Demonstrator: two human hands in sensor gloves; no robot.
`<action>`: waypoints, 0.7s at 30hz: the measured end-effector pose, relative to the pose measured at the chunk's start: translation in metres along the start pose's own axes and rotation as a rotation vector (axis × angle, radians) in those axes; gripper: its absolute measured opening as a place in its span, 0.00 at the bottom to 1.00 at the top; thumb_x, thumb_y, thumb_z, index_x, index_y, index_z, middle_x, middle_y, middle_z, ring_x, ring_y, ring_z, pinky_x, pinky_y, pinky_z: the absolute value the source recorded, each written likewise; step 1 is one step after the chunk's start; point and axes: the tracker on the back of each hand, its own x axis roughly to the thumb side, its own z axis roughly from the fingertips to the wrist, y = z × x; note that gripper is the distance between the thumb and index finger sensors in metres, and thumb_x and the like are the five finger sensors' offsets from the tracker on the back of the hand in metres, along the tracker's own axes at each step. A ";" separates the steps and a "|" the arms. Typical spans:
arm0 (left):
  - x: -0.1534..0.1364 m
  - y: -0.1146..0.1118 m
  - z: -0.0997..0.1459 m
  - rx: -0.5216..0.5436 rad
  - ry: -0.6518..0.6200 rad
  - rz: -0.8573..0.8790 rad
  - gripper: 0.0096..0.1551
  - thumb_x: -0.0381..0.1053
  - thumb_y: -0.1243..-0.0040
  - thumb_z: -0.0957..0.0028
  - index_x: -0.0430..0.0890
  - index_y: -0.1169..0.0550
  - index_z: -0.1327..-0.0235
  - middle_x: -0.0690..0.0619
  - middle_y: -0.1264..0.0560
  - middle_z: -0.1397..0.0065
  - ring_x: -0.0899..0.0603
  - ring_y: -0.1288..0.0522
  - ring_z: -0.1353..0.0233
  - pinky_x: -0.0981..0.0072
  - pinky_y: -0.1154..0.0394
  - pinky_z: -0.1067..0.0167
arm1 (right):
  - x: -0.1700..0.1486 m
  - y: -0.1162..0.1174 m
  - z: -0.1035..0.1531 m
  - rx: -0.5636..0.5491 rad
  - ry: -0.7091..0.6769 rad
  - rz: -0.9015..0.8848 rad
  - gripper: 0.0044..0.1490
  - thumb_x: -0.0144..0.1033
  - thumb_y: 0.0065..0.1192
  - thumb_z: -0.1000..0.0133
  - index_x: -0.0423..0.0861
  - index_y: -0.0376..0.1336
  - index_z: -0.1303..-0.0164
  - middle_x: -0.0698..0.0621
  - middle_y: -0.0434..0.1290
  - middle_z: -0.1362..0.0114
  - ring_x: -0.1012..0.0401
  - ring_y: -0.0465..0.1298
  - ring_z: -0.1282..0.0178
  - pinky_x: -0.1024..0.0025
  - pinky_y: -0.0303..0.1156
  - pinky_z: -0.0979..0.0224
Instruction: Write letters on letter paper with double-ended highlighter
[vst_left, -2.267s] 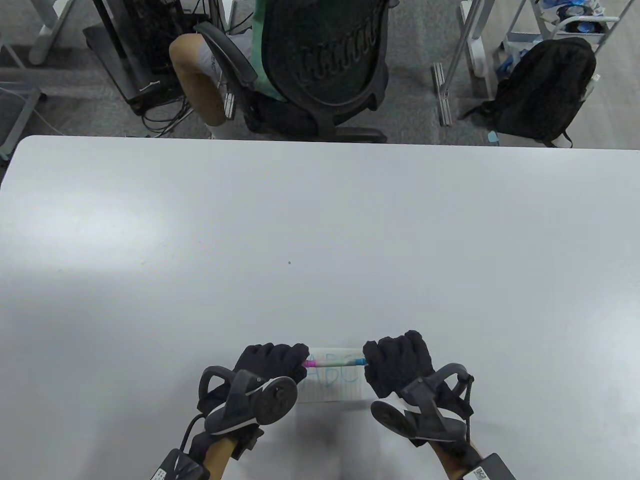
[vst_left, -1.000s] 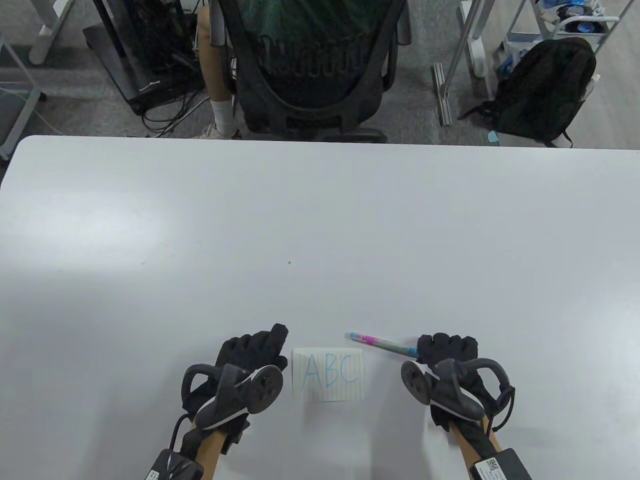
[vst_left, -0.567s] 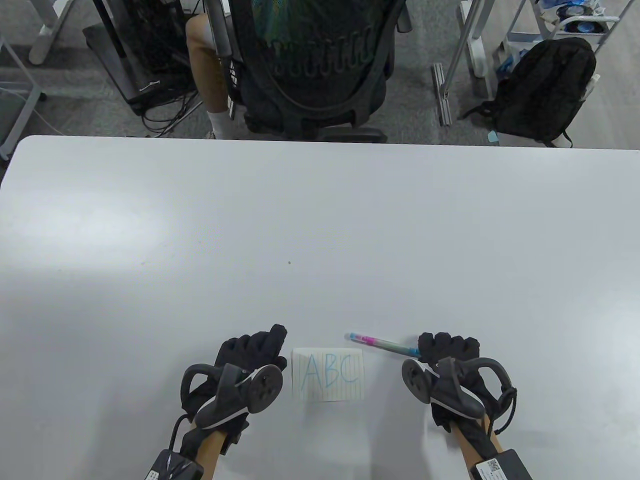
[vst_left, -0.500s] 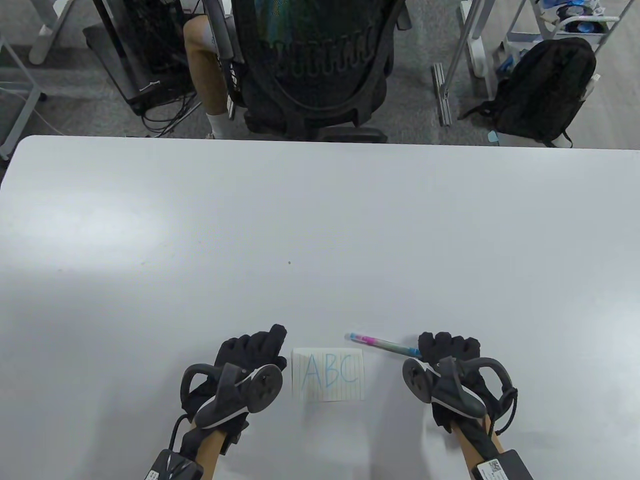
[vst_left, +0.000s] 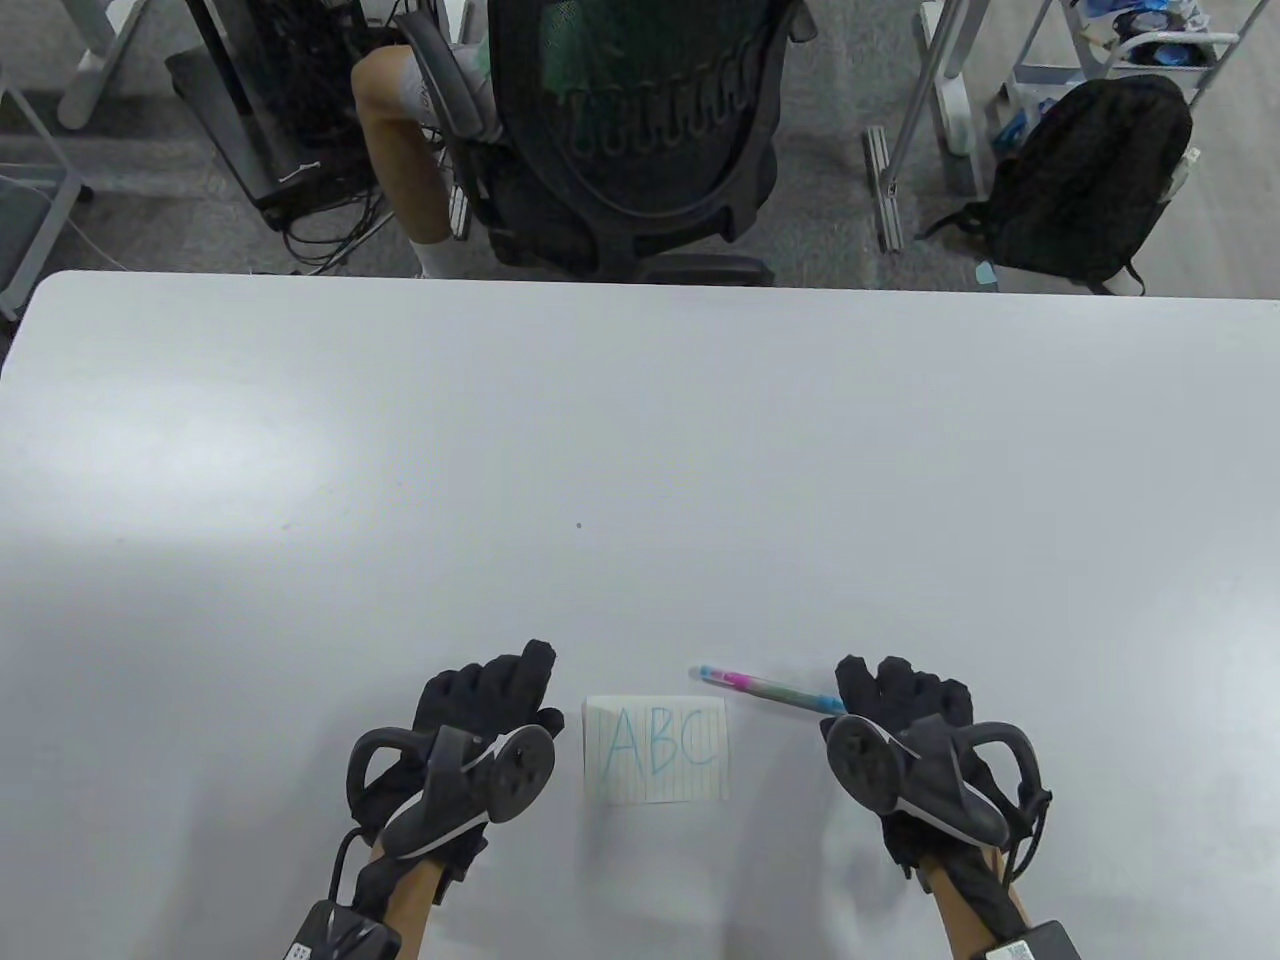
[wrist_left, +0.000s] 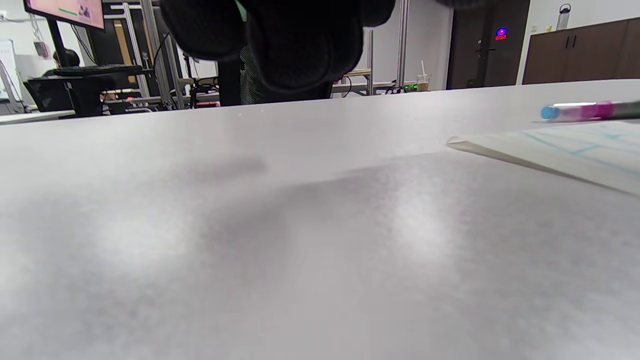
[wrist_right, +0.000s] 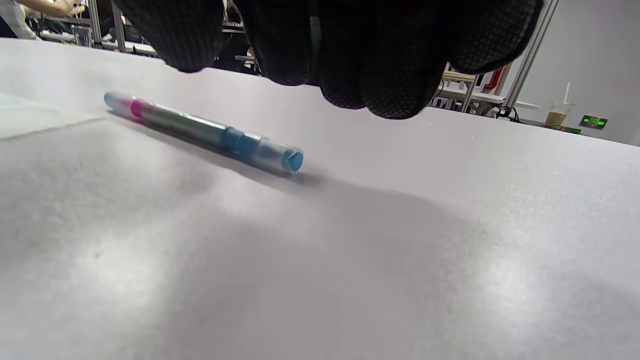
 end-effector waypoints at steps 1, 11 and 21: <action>0.000 0.000 0.000 0.001 0.004 -0.004 0.40 0.64 0.59 0.39 0.52 0.44 0.14 0.53 0.33 0.19 0.49 0.27 0.25 0.45 0.31 0.22 | -0.002 -0.002 0.002 -0.015 0.004 0.000 0.41 0.51 0.50 0.39 0.42 0.57 0.18 0.27 0.65 0.22 0.33 0.70 0.29 0.29 0.61 0.28; -0.010 -0.004 -0.001 -0.008 0.066 -0.013 0.42 0.67 0.59 0.40 0.52 0.44 0.14 0.50 0.38 0.15 0.46 0.31 0.20 0.42 0.34 0.20 | -0.035 0.008 0.013 -0.085 0.028 -0.045 0.45 0.53 0.49 0.39 0.43 0.51 0.15 0.25 0.55 0.16 0.29 0.59 0.21 0.26 0.56 0.26; -0.015 -0.012 -0.002 -0.059 0.096 -0.037 0.45 0.69 0.60 0.42 0.53 0.47 0.12 0.46 0.47 0.08 0.36 0.41 0.11 0.31 0.43 0.18 | -0.045 0.028 0.013 -0.028 0.022 0.043 0.51 0.62 0.46 0.43 0.46 0.47 0.13 0.26 0.47 0.14 0.28 0.49 0.19 0.25 0.50 0.25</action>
